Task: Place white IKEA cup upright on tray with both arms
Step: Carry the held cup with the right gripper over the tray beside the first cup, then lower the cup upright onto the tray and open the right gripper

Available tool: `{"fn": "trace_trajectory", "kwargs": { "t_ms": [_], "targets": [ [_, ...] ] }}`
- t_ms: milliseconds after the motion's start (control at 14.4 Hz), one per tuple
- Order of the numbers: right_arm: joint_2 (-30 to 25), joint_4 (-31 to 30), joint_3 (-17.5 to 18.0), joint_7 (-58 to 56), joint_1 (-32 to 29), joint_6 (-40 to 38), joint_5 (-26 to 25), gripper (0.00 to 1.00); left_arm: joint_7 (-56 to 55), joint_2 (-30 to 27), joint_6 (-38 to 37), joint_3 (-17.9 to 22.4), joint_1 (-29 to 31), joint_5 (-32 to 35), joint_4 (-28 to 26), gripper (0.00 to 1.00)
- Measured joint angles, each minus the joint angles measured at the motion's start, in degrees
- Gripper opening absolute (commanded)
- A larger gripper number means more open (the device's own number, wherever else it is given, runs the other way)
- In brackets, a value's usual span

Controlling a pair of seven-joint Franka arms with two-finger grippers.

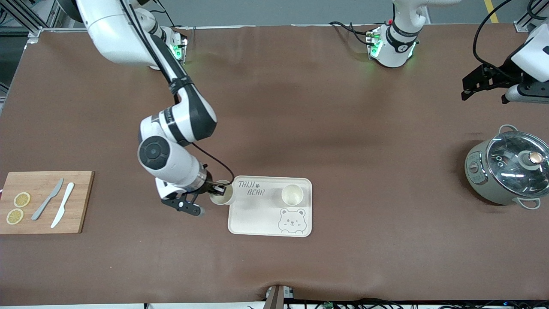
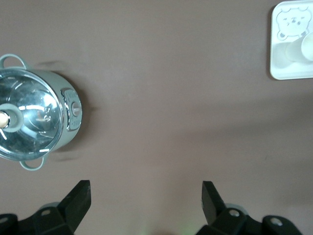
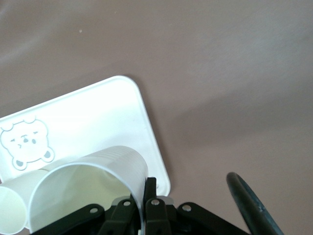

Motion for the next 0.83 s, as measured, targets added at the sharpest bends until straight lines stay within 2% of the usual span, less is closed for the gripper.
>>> {"fn": "trace_trajectory", "kwargs": {
  "t_ms": [278,834],
  "targets": [
    [4.3,3.1,-0.1,4.4,2.7,3.0,0.0,0.00,-1.7,1.4,0.0,-0.2,-1.5,0.0,3.0,1.00],
    [9.5,3.8,-0.3,6.6,4.6,10.3,-0.1,0.00,-3.3,5.9,1.3,-1.1,-2.4,0.0,5.7,1.00]
  ]
}}
